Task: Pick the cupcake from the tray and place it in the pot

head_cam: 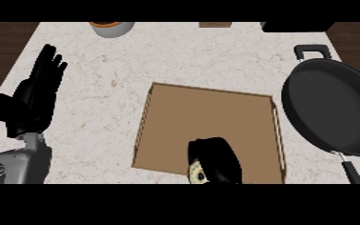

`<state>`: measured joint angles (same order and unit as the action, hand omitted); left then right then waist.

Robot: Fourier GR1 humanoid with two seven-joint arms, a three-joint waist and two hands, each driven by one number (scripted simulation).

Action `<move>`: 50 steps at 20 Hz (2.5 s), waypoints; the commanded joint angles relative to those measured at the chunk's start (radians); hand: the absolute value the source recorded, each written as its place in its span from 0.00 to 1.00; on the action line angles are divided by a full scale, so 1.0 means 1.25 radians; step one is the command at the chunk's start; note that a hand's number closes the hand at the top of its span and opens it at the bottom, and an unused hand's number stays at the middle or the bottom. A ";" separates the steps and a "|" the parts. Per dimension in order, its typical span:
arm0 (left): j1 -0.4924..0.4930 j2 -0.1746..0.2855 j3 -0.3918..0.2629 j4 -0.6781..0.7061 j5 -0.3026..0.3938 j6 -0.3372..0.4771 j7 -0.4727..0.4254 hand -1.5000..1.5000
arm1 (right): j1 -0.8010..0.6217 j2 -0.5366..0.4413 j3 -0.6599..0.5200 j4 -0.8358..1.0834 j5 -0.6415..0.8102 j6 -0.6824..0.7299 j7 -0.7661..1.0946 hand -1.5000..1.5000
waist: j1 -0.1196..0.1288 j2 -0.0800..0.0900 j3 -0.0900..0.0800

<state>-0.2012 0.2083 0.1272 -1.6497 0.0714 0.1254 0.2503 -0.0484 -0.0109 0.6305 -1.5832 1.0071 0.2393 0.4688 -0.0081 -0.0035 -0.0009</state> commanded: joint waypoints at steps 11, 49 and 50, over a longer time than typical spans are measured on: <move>0.009 -0.007 0.001 0.001 -0.002 -0.001 -0.002 0.50 | 0.108 -0.007 0.029 -0.455 0.215 -0.248 0.167 1.00 | -0.013 -0.004 0.001; 0.015 -0.047 -0.022 -0.031 -0.034 0.012 -0.006 0.50 | -0.109 -0.292 -0.758 0.190 -0.045 -0.498 -0.312 1.00 | 0.015 0.005 0.002; -0.021 -0.005 0.025 0.048 0.012 -0.042 -0.028 0.50 | -0.196 -0.307 -0.760 0.274 -0.049 -0.474 -0.291 1.00 | 0.017 0.007 0.001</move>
<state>-0.2075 0.1841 0.1319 -1.6389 0.0611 0.1037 0.2346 -0.1966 -0.3731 -0.3021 -1.4674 0.9415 -0.2930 0.1758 0.0114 0.0038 0.0009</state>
